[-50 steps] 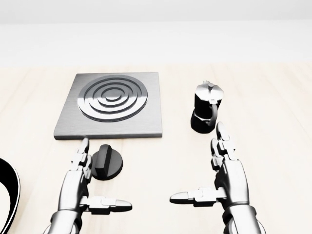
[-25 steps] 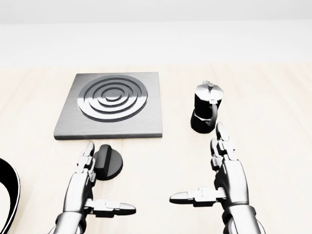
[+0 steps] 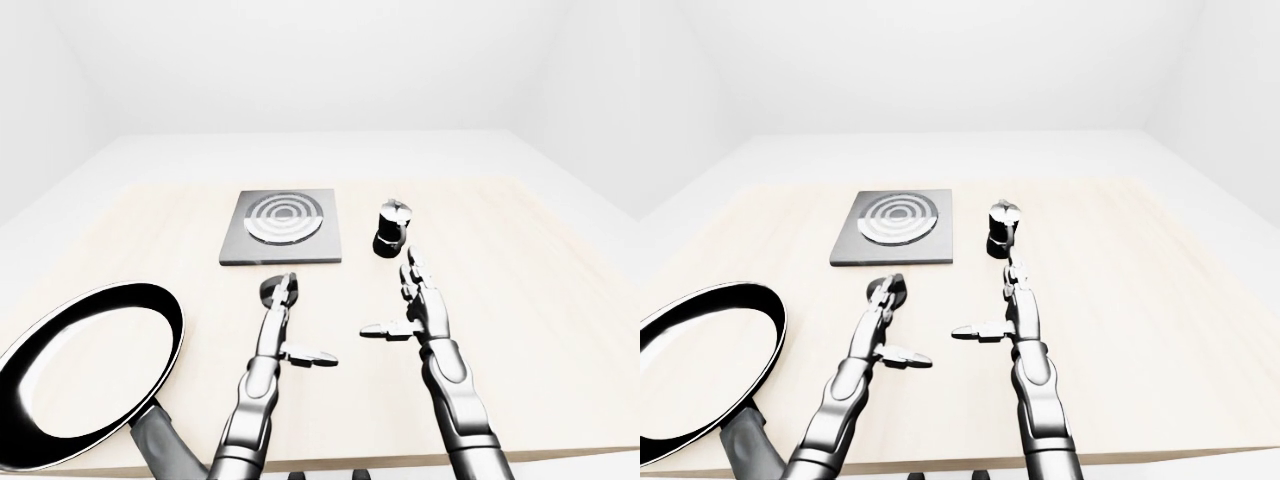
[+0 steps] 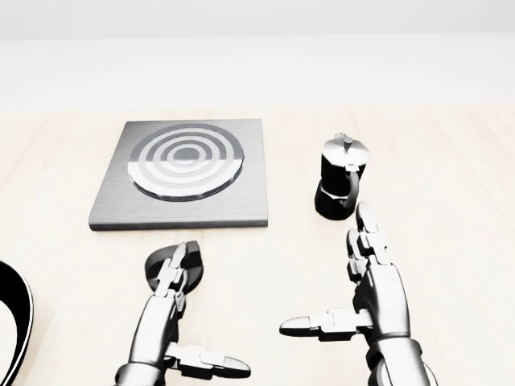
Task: Turn on the stove.
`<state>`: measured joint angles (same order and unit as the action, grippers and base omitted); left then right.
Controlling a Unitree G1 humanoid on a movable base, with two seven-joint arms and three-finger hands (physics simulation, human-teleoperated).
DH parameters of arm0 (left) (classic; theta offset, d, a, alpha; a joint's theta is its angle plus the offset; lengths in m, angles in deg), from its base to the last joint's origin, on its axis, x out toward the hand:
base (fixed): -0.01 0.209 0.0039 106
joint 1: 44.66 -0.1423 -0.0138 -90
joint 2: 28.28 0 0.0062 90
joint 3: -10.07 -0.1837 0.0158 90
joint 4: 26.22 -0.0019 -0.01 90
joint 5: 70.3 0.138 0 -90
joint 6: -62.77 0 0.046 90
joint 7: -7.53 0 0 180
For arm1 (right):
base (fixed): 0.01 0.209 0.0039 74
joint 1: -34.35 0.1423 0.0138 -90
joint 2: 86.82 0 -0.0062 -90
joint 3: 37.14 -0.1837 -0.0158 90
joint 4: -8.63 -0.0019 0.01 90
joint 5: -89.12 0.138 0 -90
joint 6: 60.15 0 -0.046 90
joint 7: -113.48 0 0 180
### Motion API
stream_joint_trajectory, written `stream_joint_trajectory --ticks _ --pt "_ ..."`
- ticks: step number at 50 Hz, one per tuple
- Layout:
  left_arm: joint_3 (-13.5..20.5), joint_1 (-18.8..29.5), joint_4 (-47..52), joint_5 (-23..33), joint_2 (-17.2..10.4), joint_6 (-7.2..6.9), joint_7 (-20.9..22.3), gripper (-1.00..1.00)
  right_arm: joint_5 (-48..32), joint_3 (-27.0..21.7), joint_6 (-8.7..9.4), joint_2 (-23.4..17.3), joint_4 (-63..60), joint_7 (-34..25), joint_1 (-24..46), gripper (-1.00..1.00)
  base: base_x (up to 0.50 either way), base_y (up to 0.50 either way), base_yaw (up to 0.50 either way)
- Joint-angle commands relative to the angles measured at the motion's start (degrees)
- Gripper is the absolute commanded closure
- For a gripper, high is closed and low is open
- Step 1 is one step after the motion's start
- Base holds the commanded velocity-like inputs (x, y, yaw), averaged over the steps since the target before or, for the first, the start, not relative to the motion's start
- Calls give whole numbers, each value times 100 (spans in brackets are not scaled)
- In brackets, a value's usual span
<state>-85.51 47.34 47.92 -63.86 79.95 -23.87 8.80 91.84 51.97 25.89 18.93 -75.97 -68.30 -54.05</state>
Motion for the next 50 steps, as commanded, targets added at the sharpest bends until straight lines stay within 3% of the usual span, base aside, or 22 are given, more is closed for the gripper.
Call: stream_joint_trajectory --ticks 1,6,9,10,14,17,24,44,50 --pt "-472 -132 159 187 220 -95 124 -100 15 2 -56 6 86 -10 18 -100 0 0 0" --pt "-710 -294 319 309 248 -110 170 -100 46 -17 -32 -6 88 -24 34 -100 0 0 0" --pt "-718 -356 633 266 227 -245 186 -100 52 -20 -75 -3 138 -28 34 -100 0 0 0" --pt "-716 -391 824 248 212 -308 182 -100 48 -14 -93 1 162 -26 34 -100 0 0 0" --pt "-809 -645 2071 201 97 -825 180 -100 44 -4 -38 -1 83 -23 21 -100 0 0 0" --pt "-968 -925 3521 146 -33 -835 198 -100 43 -2 -11 1 47 -19 10 -100 0 0 0" --pt "-1057 -1010 5204 47 -282 -835 154 -100 50 -4 -12 2 48 -26 7 -100 0 0 0" --pt "-945 -1006 6630 77 -425 -835 246 -100 46 0 34 3 20 -19 41 -100 0 0 0" --pt "-795 -942 6834 85 -416 -835 323 -100 28 41 158 18 -144 -5 18 -100 0 0 0"
